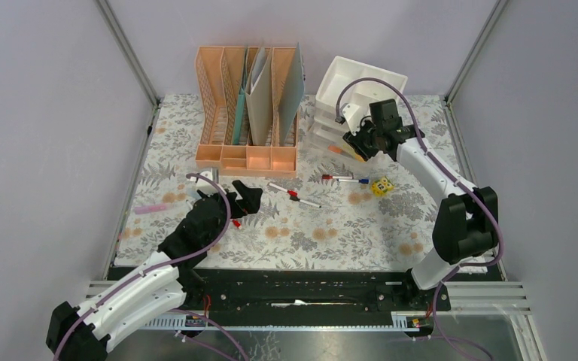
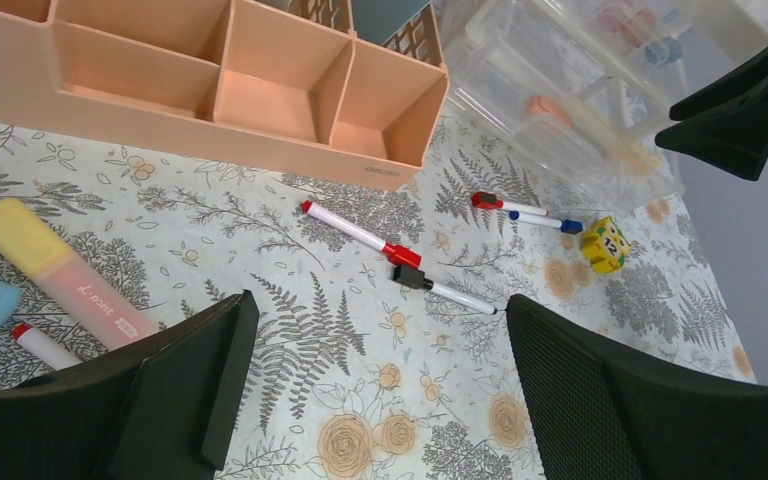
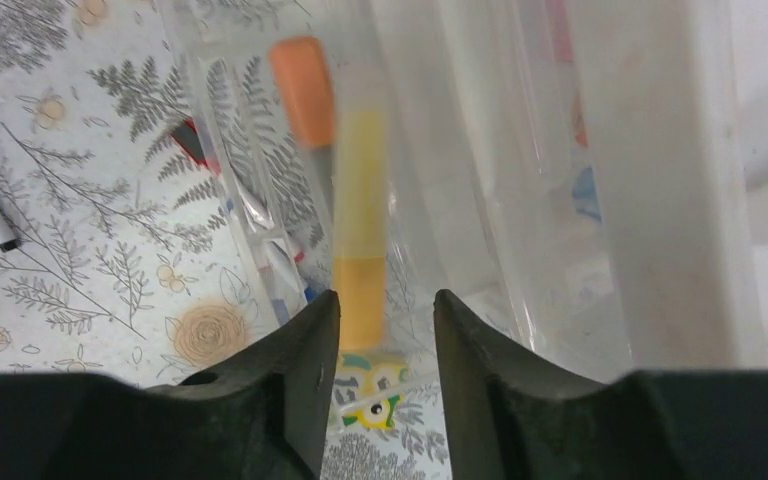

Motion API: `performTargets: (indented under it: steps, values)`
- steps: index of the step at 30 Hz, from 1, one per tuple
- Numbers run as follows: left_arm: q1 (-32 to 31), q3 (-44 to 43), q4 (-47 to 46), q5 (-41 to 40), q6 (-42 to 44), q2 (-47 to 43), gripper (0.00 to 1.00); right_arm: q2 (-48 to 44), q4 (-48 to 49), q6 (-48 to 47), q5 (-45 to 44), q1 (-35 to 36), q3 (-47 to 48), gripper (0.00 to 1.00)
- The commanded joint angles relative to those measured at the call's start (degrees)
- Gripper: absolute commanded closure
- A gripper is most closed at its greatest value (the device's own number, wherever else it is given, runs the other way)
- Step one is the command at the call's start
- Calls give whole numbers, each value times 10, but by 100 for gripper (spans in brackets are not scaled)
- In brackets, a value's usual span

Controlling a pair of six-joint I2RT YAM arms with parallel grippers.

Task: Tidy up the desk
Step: Place the stationery in the storage box.

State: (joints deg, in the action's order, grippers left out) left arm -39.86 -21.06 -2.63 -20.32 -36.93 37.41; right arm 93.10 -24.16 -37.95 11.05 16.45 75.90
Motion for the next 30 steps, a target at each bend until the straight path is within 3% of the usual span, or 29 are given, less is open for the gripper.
performTargets:
  steps: [1, 9, 16, 22, 30]
  values:
    - [6, 1, -2, -13, 8, -10, 1, 6, -9, 1, -62, -1, 28, 50]
    - [12, 2, 5, -11, 3, -18, 1, -11, -20, 35, -16, -2, 31, 36]
    - [28, 5, 8, -1, -8, -5, 1, -89, -57, 73, 169, -2, -2, 22]
    - [62, 1, 1, 21, -21, 25, 1, -169, -53, 76, 293, -2, -81, 18]
    - [126, -12, 7, 43, -61, 96, 5, -220, -2, 85, 362, -26, -157, 15]
